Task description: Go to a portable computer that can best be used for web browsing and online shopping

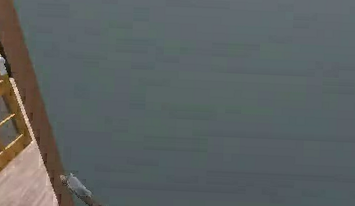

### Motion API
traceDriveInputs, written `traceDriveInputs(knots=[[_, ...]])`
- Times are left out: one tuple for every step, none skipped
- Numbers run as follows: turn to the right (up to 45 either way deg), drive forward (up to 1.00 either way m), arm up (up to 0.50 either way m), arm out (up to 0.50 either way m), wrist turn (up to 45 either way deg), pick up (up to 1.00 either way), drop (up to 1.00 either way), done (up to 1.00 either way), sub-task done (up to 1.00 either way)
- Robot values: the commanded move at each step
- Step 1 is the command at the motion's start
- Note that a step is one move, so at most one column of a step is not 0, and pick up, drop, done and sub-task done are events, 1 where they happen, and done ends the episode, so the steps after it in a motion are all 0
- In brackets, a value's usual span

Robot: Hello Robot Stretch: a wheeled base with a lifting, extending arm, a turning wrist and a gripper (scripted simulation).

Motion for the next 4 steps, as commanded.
traceDriveInputs(knots=[[45.0,0.0,0.0,0.0,0.0,0.0,0.0,0.0,0.0],[36.0,0.0,0.0,0.0,0.0,0.0,0.0,0.0,0.0],[0.0,1.0,0.0,0.0,0.0,0.0,0.0,0.0,0.0],[3.0,0.0,0.0,0.0,0.0,0.0,0.0,0.0,0.0]])
